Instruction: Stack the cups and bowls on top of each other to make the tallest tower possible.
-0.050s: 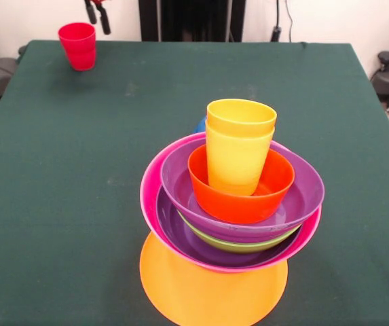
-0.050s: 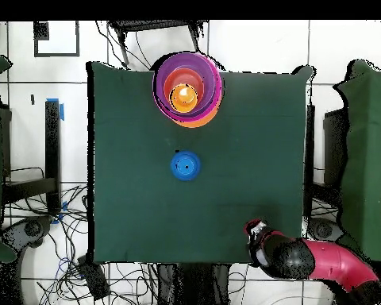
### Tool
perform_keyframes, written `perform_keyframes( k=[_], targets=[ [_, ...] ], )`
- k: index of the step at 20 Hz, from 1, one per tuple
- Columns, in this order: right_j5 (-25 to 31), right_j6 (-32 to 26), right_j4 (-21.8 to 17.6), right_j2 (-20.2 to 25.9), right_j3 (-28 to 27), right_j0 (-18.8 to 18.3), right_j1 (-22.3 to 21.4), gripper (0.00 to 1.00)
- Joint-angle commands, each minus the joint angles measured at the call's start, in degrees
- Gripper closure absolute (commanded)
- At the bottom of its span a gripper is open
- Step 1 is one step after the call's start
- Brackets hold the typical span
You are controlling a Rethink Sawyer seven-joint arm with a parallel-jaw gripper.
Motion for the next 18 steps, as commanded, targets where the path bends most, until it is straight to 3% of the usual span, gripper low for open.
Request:
perform_keyframes(
  k=[1, 6, 18],
  targets=[
    [5.34, -12.39, 0.76, 5.65, -1.96, 0.83, -2.81, 0.00],
    [5.95, -12.46, 0.48, 6.10, -2.85, 0.87, -2.37, 0.00],
    [3.40, -13.33, -5.56, 4.51, -10.06, -0.04, 5.29, 0.00]
  ],
)
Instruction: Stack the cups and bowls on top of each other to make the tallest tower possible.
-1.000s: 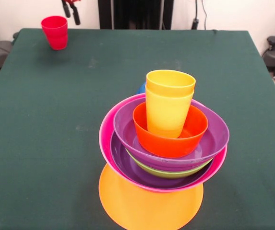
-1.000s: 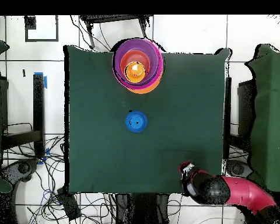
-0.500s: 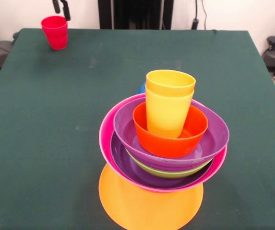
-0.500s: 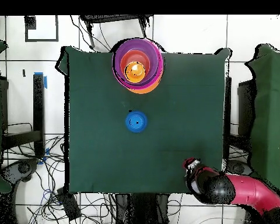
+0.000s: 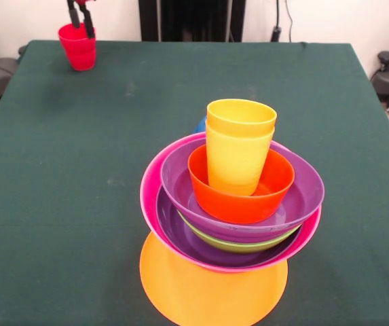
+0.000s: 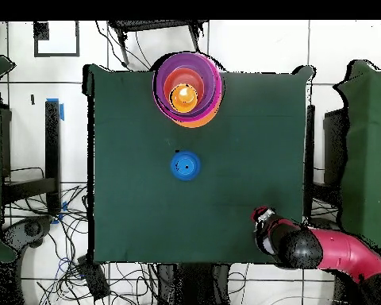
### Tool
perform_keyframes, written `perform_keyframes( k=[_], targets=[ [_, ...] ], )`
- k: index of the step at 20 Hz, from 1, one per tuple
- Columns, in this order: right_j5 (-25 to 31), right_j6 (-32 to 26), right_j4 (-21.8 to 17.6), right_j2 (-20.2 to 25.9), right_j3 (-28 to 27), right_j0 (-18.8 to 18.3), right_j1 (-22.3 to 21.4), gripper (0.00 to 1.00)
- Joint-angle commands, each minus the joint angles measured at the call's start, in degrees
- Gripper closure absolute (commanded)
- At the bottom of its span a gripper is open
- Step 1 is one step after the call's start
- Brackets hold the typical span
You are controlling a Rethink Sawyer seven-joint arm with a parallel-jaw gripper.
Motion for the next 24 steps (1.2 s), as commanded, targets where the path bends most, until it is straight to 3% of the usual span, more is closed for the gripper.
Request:
perform_keyframes(
  k=[1, 7, 13, 18, 24],
  targets=[
    [2.06, -13.31, -6.23, 1.48, -7.21, 0.05, 6.35, 0.00],
    [-1.51, -10.21, -10.02, -0.52, -9.20, 1.20, 9.23, 0.00],
    [-0.54, -9.48, -10.80, -0.44, -10.89, 1.57, 11.12, 0.00],
    [0.60, -9.95, -10.01, 0.22, -9.58, 1.19, 9.44, 0.00],
    [4.04, -13.10, -6.01, 3.07, -6.98, -0.99, 4.29, 0.00]
  ],
)
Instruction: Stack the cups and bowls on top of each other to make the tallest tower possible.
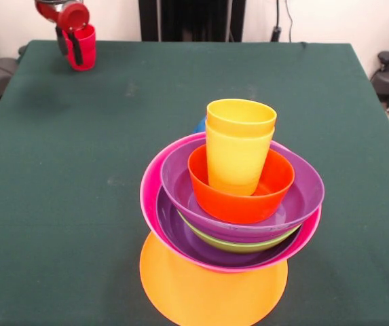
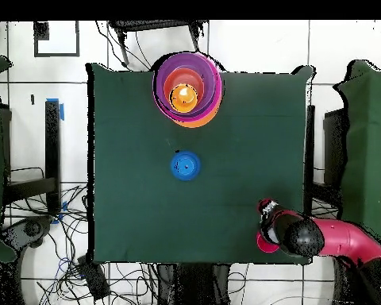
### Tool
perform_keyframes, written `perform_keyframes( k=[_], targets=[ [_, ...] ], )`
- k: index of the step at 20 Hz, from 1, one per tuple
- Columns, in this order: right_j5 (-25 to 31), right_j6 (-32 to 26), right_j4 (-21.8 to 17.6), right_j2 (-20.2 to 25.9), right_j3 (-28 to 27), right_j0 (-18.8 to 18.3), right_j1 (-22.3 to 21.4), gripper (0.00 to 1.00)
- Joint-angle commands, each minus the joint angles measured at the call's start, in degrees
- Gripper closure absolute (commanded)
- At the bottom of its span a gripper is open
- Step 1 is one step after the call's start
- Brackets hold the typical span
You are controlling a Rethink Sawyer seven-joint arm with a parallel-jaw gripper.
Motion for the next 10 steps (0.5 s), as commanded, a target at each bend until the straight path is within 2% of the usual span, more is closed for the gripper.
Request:
perform_keyframes(
  k=[1, 5, 10],
  targets=[
    [4.66, -13.61, 0.56, 3.38, 0.17, -0.68, -3.75, 0.00],
    [5.62, -14.34, 1.98, 4.63, 2.49, -1.91, -6.68, 0.00],
    [4.85, -13.84, 1.09, 4.28, 3.61, -3.07, -5.82, 0.00]
  ],
)
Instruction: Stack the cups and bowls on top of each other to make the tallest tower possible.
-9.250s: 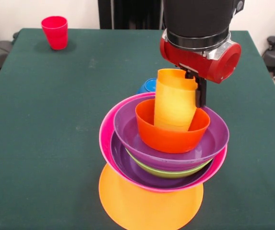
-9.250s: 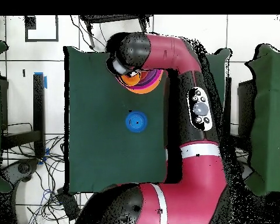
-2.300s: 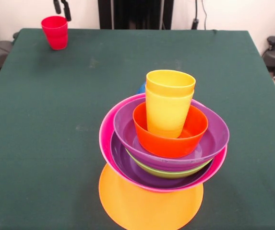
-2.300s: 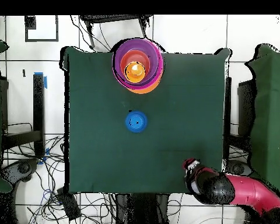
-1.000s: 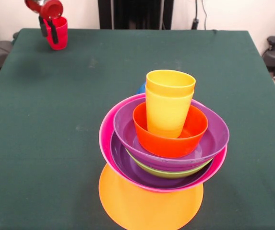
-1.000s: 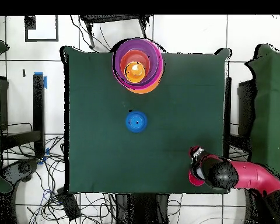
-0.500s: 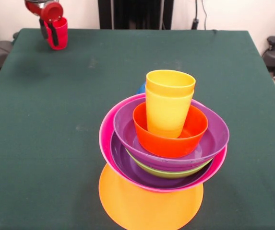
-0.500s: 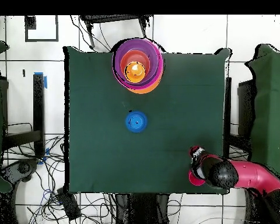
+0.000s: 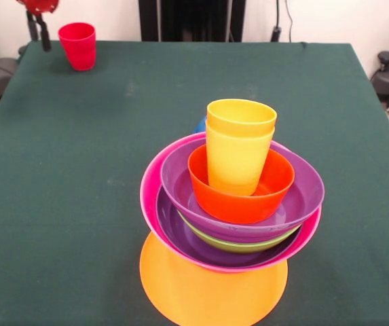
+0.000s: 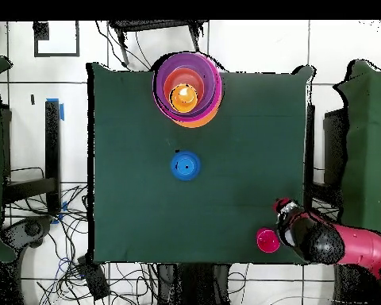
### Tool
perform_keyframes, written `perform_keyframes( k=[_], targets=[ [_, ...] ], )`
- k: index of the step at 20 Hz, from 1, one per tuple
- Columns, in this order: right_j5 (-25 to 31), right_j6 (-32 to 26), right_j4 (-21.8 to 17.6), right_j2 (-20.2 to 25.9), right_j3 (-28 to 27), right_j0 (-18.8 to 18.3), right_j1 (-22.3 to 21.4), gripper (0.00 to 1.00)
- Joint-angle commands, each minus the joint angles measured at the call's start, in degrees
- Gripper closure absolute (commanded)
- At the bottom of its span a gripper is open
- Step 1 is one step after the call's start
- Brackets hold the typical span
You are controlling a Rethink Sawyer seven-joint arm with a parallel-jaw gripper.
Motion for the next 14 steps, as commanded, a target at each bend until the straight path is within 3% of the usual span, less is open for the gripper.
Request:
perform_keyframes(
  k=[1, 14],
  targets=[
    [4.66, -13.41, -0.54, 2.62, 3.68, 0.18, -0.31, 0.00],
    [-1.53, -6.11, -3.84, -1.76, 11.51, -0.73, -2.20, 0.00]
  ],
)
